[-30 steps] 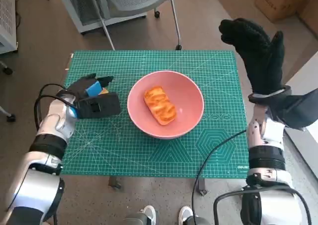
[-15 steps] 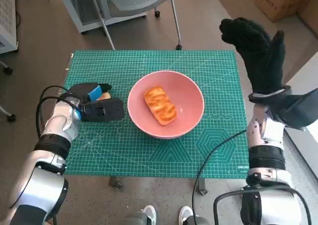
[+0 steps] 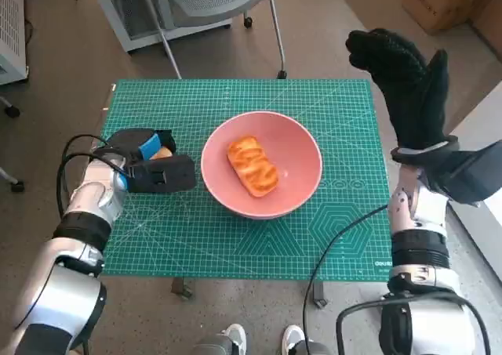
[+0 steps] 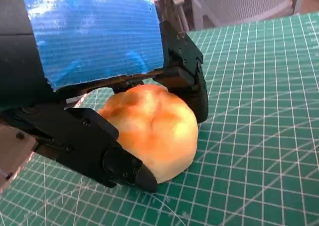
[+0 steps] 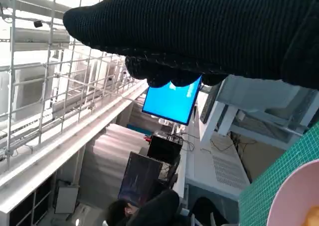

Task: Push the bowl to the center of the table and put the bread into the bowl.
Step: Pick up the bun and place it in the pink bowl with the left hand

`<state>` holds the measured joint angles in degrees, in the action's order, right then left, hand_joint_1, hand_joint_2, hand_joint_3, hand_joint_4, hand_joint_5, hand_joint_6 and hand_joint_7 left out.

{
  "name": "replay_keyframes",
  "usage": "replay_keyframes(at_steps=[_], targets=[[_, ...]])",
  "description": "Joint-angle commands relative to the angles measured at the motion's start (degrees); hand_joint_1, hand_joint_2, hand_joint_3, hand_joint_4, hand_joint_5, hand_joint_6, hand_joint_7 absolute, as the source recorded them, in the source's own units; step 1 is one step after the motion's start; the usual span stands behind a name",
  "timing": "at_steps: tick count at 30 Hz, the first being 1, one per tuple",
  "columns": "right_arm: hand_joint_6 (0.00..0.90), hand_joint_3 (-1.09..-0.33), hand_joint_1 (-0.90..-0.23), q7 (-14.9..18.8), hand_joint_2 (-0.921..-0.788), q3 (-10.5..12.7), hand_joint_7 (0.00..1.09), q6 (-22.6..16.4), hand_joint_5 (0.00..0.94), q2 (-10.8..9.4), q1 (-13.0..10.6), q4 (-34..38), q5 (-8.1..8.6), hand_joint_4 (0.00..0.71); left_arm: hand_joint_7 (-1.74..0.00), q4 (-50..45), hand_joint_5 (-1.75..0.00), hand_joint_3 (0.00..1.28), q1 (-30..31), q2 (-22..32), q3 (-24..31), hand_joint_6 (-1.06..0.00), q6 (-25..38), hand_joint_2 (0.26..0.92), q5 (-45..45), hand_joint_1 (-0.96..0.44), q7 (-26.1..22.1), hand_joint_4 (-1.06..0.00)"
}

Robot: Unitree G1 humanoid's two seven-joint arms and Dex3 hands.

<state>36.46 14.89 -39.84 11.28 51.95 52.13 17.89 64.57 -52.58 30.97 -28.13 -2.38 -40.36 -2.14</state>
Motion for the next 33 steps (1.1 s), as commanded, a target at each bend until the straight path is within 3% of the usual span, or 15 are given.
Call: replay_keyframes(at_steps=[1,7,21,33], targets=[[0.347,-0.661,-0.72,0.5,-0.921,-0.11,0.0,1.14,0.001,-0.2,-0.7,0.37,0.43,0.19,-1.22,-2.4,-1.18,0.1,0.51,1.98,1.12,-0.63,0.02,0.92,0.64,0.0,0.06,-0.62],[0.353,-0.662,-0.718,0.37,-0.921,-0.12,0.0,1.19,0.001,-0.09,-0.84,-0.06,0.38,0.191,-1.21,-10.61,-1.18,0.1,1.52,5.06,3.81,-0.63,0.69,0.921,1.91,0.0,-2.05,-0.63],[0.342,-0.676,-0.707,0.33,-0.921,-0.23,0.0,0.53,0.001,-0.13,-0.93,-0.34,0.13,0.19,-1.18,-45.42,-1.13,0.06,8.53,11.7,13.19,-0.64,3.76,0.921,1.66,0.0,-4.7,-0.7],[0.337,-0.682,-0.708,0.58,-0.921,-0.48,0.0,0.37,0.001,-0.41,-0.6,0.17,-0.01,0.191,-1.13,-65.11,-0.96,0.01,10.01,8.81,14.78,-0.69,4.08,0.905,-0.89,0.0,-5.95,-0.84]])
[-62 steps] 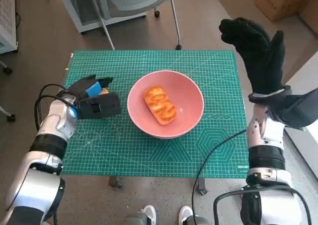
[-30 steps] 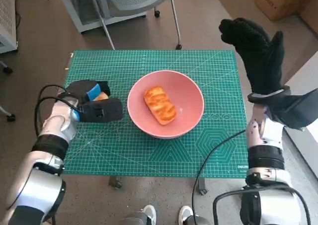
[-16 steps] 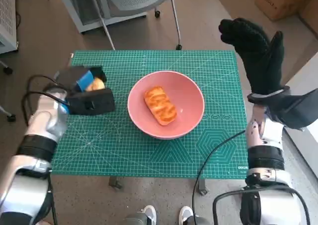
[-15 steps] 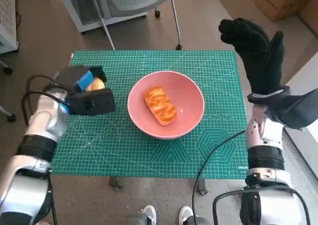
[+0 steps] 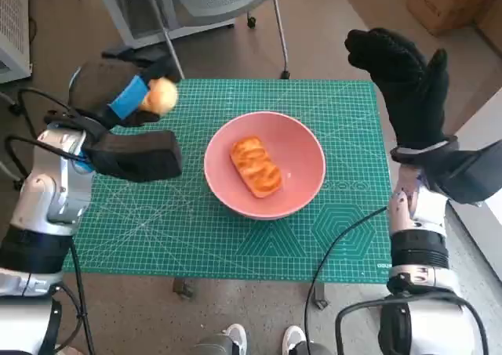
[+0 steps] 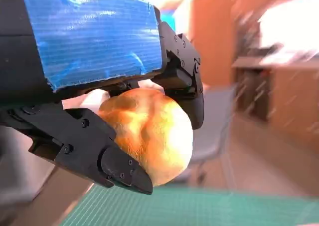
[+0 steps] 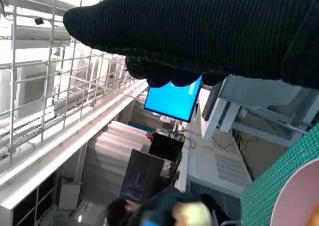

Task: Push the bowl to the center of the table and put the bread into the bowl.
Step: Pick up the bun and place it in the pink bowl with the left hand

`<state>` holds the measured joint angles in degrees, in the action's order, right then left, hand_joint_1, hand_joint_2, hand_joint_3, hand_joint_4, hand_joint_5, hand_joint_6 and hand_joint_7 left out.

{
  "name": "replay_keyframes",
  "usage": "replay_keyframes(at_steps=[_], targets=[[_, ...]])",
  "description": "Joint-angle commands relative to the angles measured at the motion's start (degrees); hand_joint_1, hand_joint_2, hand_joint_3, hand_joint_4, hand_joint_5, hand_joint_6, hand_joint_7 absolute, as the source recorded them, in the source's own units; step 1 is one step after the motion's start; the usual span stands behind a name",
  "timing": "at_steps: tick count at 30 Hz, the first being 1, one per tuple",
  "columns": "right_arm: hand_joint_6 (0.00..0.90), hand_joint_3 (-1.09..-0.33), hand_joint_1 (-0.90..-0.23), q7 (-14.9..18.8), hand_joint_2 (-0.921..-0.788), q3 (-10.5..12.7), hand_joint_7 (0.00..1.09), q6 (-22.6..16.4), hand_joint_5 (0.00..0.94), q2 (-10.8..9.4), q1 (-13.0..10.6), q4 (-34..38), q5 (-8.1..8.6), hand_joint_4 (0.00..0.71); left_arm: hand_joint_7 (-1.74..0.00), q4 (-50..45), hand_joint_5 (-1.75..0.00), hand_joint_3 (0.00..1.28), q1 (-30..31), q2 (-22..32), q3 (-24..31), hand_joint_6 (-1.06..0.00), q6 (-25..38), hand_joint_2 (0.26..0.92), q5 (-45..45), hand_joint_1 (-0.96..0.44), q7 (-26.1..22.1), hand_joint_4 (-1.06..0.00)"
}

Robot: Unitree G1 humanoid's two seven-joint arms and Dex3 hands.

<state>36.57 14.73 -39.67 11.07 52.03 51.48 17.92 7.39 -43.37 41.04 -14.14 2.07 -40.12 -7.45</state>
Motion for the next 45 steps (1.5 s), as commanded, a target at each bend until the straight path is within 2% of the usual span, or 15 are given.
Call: replay_keyframes(at_steps=[1,6,11,19,26,32,36,38,39,40,41,42,43,44,45], targets=[[0.336,-0.682,-0.71,0.54,-0.921,-0.35,0.0,0.29,0.001,-0.23,-0.74,0.65,0.02,0.191,-1.12,-8.54,-0.95,0.0,0.89,-1.89,0.54,-0.7,-0.75,0.901,-0.92,0.0,-0.79,-0.85],[0.341,-0.682,-0.717,0.73,-0.921,-0.44,0.0,0.64,0.002,-0.38,-0.89,0.11,0.28,0.194,-1.1,-9.55,-0.92,0.0,1.36,-4.51,-0.37,-0.73,-2.62,0.894,0.7,0.0,-1.91,-0.86],[0.346,-0.683,-0.72,0.8,-0.921,-0.52,0.01,0.9,0.002,-0.42,-0.99,-0.11,0.36,0.195,-1.1,-6.65,-0.91,0.0,0.47,-7.73,-2.12,-0.74,-5.27,0.893,2.01,0.0,-3.31,-0.86],[0.353,-0.675,-0.747,1.15,-0.921,-0.52,0.01,1.35,0.002,-0.46,-1.61,-1.09,0.68,0.196,-1.14,-0.13,-0.96,0.0,-0.79,-12.09,-4.33,-0.7,-8.81,0.906,2.75,0.0,-3.78,-0.83],[0.358,-0.673,-0.753,1.47,-0.921,-0.47,0.01,1.23,0.002,-0.19,-2.82,-2.63,0.86,0.196,-1.13,5.45,-1.03,0.01,-2.18,-14.38,-5.75,-0.69,-9.45,0.916,1.78,0.0,-4.06,-0.79],[0.358,-0.682,-0.732,1.5,-0.921,-0.27,0.01,1.01,0.001,0.15,-3.41,-3.12,0.87,0.195,-1.12,8.26,-1.08,0.02,-2.55,-15.25,-5.83,-0.67,-9.52,0.92,2.09,0.0,-4.52,-0.76],[0.358,-0.686,-0.727,1.43,-0.921,-0.13,0.01,0.84,0.0,0.34,-3.57,-3.05,0.84,0.194,-1.14,10.11,-1.17,0.07,-2.68,-15.86,-5.5,-0.62,-8.91,0.92,2.94,0.0,-5.29,-0.7],[0.358,-0.686,-0.725,1.38,-0.921,-0.08,0.01,0.77,0.0,0.39,-3.61,-3.0,0.81,0.194,-1.21,10.76,-1.23,0.12,-2.61,-16.19,-5.25,-0.54,-8.14,0.921,3.65,0.0,-6.24,-0.65],[0.358,-0.686,-0.722,1.34,-0.921,-0.06,0.01,0.74,0.001,0.4,-3.63,-3.01,0.79,0.195,-0.95,11.03,-0.94,0.11,-2.57,-16.34,-5.14,-0.49,-7.75,0.911,3.97,-0.01,-6.74,-0.6],[0.358,-0.686,-0.721,1.28,-0.921,-0.03,0.01,0.69,0.001,0.4,-3.66,-2.99,0.77,0.195,-0.81,11.35,-0.79,0.1,-2.49,-16.52,-5.04,-0.49,-7.2,0.913,4.4,-0.01,-7.5,-0.6],[0.359,-0.686,-0.718,1.25,-0.921,-0.01,0.01,0.66,0.001,0.4,-3.68,-2.98,0.75,0.196,-0.56,11.54,-0.52,0.07,-2.45,-16.65,-4.96,-0.47,-6.81,0.905,4.69,-0.05,-8.03,-0.55],[0.359,-0.686,-0.717,1.2,-0.921,0.0,0.01,0.59,0.001,0.38,-3.72,-2.98,0.72,0.197,-0.38,11.47,-0.34,0.05,-2.25,-16.75,-4.84,-0.46,-6.09,0.901,5.1,-0.07,-8.94,-0.52],[0.36,-0.686,-0.714,1.17,-0.921,0.0,0.01,0.54,0.002,0.36,-3.75,-2.97,0.7,0.197,-0.25,11.39,-0.22,0.03,-2.12,-16.81,-4.76,-0.42,-5.56,0.89,5.39,-0.11,-9.59,-0.44],[0.36,-0.686,-0.713,1.09,-0.921,0.0,0.01,0.48,0.002,0.33,-3.75,-2.95,0.66,0.197,-0.21,10.98,-0.17,0.03,-1.9,-16.89,-4.77,-0.41,-4.42,0.886,5.61,-0.13,-10.64,-0.41],[0.36,-0.686,-0.709,1.03,-0.921,0.01,0.01,0.44,0.002,0.31,-3.74,-2.93,0.63,0.197,-0.13,10.66,-0.11,0.02,-1.76,-16.94,-4.79,-0.36,-3.58,0.877,5.75,-0.19,-11.39,-0.31]])
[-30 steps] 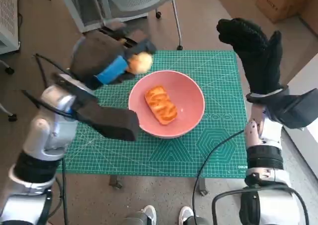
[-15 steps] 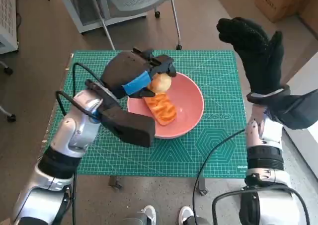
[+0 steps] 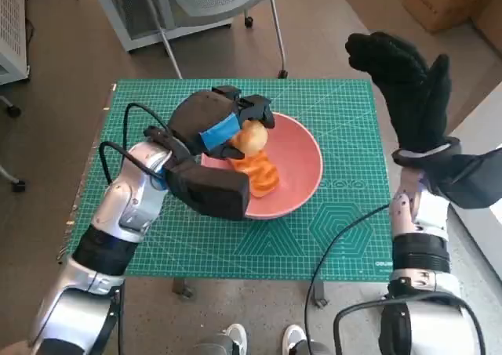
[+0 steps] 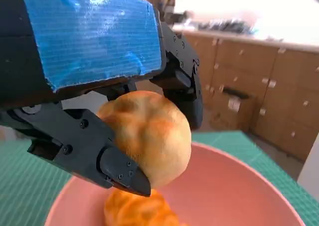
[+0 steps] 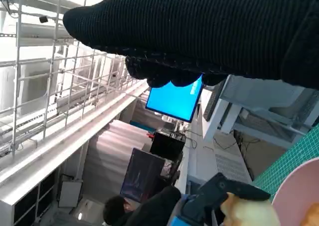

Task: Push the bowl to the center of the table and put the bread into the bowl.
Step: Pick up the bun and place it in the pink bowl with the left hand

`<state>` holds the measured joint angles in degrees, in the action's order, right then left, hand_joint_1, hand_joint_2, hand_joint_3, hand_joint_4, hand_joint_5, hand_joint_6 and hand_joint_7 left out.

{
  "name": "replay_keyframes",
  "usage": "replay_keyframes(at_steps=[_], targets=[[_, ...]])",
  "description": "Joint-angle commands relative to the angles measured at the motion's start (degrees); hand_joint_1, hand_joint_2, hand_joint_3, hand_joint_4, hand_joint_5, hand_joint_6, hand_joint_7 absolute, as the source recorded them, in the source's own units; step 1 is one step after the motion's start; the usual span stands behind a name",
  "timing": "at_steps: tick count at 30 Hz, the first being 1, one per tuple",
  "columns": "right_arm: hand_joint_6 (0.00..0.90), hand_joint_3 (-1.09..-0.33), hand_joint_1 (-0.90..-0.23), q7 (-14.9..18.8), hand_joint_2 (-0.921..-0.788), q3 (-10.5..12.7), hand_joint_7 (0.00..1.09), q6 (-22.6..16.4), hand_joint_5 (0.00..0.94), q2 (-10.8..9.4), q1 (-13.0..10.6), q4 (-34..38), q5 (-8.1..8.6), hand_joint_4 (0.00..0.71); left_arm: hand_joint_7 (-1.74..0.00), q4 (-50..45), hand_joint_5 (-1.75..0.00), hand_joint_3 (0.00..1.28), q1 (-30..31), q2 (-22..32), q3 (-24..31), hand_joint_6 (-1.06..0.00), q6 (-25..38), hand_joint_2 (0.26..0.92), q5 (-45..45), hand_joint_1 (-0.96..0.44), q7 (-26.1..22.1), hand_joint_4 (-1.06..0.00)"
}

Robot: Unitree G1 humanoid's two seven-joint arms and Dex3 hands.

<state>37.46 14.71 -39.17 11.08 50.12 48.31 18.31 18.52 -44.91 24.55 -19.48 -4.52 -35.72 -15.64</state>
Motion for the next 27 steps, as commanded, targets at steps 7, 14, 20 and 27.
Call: replay_keyframes(at_steps=[7,14,20,27], targets=[[0.36,-0.69,-0.695,-0.5,-0.921,-0.22,0.01,-0.47,0.001,0.0,-2.02,-0.14,-0.19,0.197,-0.01,-2.66,-0.01,0.01,0.76,0.78,-0.22,-0.24,3.27,0.871,0.24,-0.45,-4.87,-0.09],[0.359,-0.704,-0.691,-1.09,-0.921,-0.7,0.01,-0.75,0.0,-0.2,-2.16,-0.49,-0.7,0.196,0.0,-0.15,0.0,0.01,0.79,2.05,-0.54,-0.2,-2.69,0.882,-0.83,-0.6,-1.32,-0.06],[0.356,-0.718,-0.69,-1.29,-0.921,-0.94,0.0,-0.85,0.0,-0.23,-1.81,0.09,-0.98,0.195,0.0,-1.28,0.0,0.01,1.6,1.69,0.81,-0.18,-0.59,0.895,0.72,-0.65,-2.76,-0.04],[0.352,-0.723,-0.696,-1.41,-0.921,-1.39,0.0,-0.68,0.0,-0.43,-1.79,-0.07,-0.98,0.195,0.0,-1.99,0.0,0.01,3.15,2.09,3.16,-0.17,-2.01,0.909,2.94,-0.67,-0.93,-0.02]])
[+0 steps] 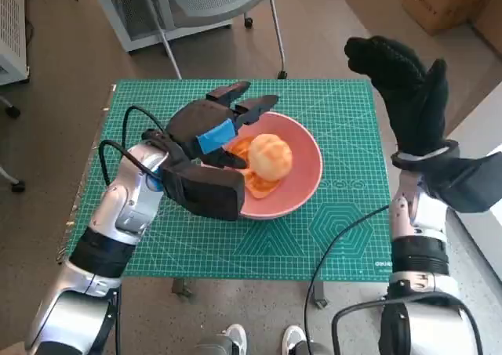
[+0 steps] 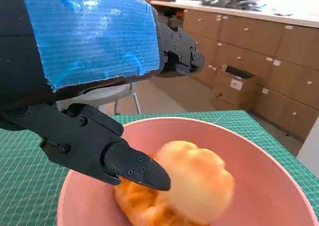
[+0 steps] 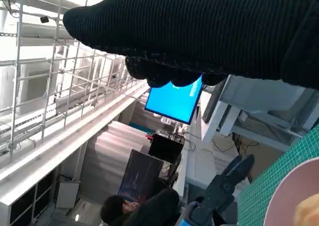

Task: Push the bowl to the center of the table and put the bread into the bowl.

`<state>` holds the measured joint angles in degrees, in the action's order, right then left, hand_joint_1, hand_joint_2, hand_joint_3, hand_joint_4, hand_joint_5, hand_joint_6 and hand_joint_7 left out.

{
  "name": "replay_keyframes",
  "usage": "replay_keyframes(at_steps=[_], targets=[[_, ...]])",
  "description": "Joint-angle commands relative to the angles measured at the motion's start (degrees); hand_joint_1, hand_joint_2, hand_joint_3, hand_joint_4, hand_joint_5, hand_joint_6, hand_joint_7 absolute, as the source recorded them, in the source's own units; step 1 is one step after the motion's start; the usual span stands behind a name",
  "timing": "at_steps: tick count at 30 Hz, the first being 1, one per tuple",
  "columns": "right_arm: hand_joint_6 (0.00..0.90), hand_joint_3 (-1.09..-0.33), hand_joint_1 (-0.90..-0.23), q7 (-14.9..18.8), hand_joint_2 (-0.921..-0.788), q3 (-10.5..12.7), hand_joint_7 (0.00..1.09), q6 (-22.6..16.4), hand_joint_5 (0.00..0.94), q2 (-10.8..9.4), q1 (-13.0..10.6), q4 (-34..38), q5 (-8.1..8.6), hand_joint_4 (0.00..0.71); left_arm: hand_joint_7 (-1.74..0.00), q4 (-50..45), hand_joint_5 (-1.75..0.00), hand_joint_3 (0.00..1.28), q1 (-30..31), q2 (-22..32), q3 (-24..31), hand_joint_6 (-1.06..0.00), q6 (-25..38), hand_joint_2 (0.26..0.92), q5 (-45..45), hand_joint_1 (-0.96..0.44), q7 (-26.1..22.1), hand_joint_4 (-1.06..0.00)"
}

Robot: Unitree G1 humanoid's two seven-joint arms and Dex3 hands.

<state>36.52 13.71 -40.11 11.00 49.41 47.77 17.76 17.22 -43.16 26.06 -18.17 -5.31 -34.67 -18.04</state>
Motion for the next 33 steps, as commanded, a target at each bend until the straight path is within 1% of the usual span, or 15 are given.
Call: replay_keyframes(at_steps=[1,6,9,11,15,17,21,23,27,33], targets=[[0.351,-0.722,-0.698,-0.49,-0.921,-0.45,0.0,0.29,0.0,-0.36,-1.06,0.46,-0.4,0.195,0.0,-0.78,0.0,0.01,1.6,0.63,2.25,-0.18,-1.54,0.91,2.2,-0.67,1.79,-0.02],[0.349,-0.721,-0.705,-0.51,-0.921,-0.52,0.0,0.6,0.001,-0.27,-0.64,0.99,-0.23,0.196,-0.01,-1.4,-0.01,0.0,3.22,0.96,5.67,-0.2,-3.85,0.913,5.71,-0.67,3.46,-0.04],[0.348,-0.721,-0.707,-0.51,-0.921,-0.47,0.0,0.86,0.001,-0.23,-0.33,1.34,-0.09,0.196,-0.01,-1.69,-0.01,0.04,4.03,1.11,8.1,-0.21,-5.2,0.918,8.58,-0.68,3.91,-0.04],[0.348,-0.72,-0.708,-0.56,-0.921,-0.46,0.0,1.09,0.001,-0.21,-0.09,1.46,-0.05,0.196,-0.02,-2.69,-0.01,0.06,4.81,0.93,10.69,-0.21,-5.43,0.92,11.95,-0.68,3.73,-0.05],[0.347,-0.718,-0.709,-0.74,-0.921,-0.54,0.0,1.53,0.001,-0.29,0.09,1.06,0.02,0.197,-0.02,-4.66,0.0,0.1,6.33,-0.92,15.91,-0.22,-5.12,0.921,20.74,-0.64,2.79,-0.04],[0.347,-0.715,-0.71,-0.86,-0.921,-0.57,0.0,1.72,0.001,-0.44,0.09,0.66,0.1,0.198,-0.01,-5.8,0.0,0.12,7.29,-2.86,19.17,-0.21,-4.39,0.921,27.43,-0.62,1.93,-0.04],[0.348,-0.702,-0.71,-0.93,-0.921,-0.52,0.0,2.13,0.002,-0.75,0.63,0.93,0.31,0.2,0.0,-10.41,0.0,0.2,9.53,-6.31,24.69,-0.18,-0.89,0.921,38.8,-0.6,1.55,-0.01],[0.352,-0.688,-0.709,-1.05,-0.921,-0.56,0.0,2.31,0.002,-1.02,0.9,1.01,0.34,0.2,-0.01,-12.11,0.0,0.26,10.62,-7.26,26.68,-0.16,0.35,0.921,42.46,-0.61,1.81,-0.01],[0.361,-0.673,-0.707,-1.24,-0.921,-0.59,0.01,2.76,0.001,-1.54,1.18,0.6,0.43,0.2,-0.01,-13.3,-0.01,0.29,12.4,-6.99,28.69,-0.16,1.33,0.921,44.96,-0.62,2.1,-0.02],[0.378,-0.649,-0.699,-1.36,-0.921,-0.6,0.01,3.22,0.001,-2.09,1.89,0.76,0.47,0.199,-0.02,-14.91,-0.02,0.31,14.8,-5.51,30.53,-0.17,2.34,0.921,46.85,-0.7,1.16,-0.05]])
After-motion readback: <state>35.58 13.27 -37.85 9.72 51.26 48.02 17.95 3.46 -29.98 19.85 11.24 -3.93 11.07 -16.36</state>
